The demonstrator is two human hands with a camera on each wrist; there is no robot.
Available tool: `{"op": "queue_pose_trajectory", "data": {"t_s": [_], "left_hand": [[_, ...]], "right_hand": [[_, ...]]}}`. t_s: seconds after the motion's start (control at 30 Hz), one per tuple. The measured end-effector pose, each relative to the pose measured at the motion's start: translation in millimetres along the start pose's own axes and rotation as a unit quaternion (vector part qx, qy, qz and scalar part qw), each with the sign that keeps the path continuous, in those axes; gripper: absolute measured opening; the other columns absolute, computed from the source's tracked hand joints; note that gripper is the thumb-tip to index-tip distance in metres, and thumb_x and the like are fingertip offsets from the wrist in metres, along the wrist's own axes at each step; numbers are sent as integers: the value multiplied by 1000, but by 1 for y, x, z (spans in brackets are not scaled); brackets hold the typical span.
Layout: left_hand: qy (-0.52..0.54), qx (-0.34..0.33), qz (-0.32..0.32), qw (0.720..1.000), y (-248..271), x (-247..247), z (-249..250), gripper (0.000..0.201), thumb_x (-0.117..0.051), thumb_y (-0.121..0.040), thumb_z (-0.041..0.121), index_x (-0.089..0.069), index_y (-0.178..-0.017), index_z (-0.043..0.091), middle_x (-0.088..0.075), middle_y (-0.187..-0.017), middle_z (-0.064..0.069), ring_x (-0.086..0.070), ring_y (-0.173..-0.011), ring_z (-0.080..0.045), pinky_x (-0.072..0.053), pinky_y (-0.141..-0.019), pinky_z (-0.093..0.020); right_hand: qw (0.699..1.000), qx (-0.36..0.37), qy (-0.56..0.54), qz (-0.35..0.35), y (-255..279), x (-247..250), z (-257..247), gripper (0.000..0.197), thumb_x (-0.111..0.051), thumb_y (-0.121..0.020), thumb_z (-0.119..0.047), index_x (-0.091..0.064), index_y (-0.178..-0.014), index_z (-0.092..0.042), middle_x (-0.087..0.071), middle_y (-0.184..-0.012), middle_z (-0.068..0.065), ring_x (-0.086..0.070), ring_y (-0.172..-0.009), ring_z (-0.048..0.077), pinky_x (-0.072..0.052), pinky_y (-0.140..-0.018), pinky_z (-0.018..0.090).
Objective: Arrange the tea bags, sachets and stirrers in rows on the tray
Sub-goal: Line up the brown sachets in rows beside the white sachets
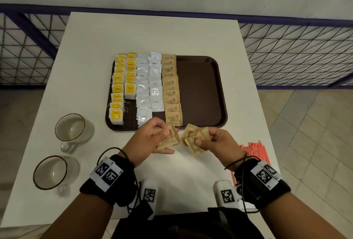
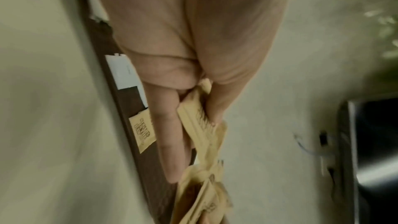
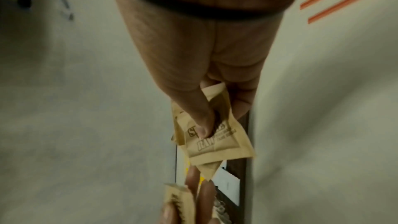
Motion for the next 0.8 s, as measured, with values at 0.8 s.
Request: {"op": "queue_pose_trajectory", "data": {"t_s": [0.8], "left_hand": [[328,-12,-16,944,-24,26,10,36,-48,-91,17,-50,-125,9,-61,-123,-19,-60,-111,-32,-49,-91,-45]], "right_hand": [[947,-28,-319,38,-14,-79,-25,32,-59,-75,4,-58,-107,4,-69,-95,16,-68,-84,23,-58,-72,30]]}}
Point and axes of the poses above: each hand's wrist, its own y-axis away from the middle knuckle, its own x-axis out of the back of the hand, z = x × y, the point moved 1 cm from there along -y, towards the middle knuckle
